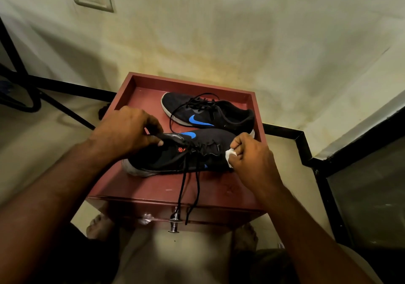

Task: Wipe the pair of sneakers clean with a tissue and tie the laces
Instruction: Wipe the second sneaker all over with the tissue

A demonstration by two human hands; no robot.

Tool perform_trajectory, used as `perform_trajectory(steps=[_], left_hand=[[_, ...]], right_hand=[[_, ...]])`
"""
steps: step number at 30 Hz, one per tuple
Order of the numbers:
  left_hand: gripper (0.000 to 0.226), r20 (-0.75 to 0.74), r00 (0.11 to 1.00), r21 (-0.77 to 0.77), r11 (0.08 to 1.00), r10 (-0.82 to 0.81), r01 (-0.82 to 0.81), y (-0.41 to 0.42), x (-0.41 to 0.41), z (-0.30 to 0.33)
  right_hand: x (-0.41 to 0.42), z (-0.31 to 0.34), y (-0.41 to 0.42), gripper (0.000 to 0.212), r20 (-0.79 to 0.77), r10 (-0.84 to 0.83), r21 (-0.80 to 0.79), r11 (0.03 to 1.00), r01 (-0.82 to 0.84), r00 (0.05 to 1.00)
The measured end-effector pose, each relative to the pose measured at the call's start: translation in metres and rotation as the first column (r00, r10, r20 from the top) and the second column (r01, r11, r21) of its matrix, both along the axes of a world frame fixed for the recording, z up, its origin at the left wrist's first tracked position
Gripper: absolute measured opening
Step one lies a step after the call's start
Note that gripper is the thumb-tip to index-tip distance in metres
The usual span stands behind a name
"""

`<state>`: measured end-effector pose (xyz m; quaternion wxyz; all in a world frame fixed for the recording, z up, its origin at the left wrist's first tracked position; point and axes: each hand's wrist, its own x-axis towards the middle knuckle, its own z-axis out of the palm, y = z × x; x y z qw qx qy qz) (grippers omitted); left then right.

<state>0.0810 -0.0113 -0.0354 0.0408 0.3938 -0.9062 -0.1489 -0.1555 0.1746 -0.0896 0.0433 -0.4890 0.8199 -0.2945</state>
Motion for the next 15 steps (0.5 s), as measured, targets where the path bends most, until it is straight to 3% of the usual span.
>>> perform_trajectory(steps=[7, 12, 15], left_hand=[[0.045, -0.125, 0.989, -0.197, 0.979, -0.074, 0.048, 0.012, -0.007, -0.004], [0.068, 0.082, 0.972, -0.221, 0.947, -0.218, 0.231, 0.036, -0.023, -0.025], [0.054, 0.126, 0.978, -0.276, 0.941, -0.166, 0.195, 0.036, -0.029, -0.035]], right_hand=[[0.001, -0.001, -0.007, 0.014, -0.008, 0.0, 0.039, 0.999, 0.0, 1.0], [-0.003, 0.003, -0.004, 0.012, -0.057, -0.054, 0.061, 0.997, 0.057, 0.997], [0.002, 0.002, -0.004, 0.012, -0.077, -0.062, 0.052, 0.996, 0.066, 0.995]])
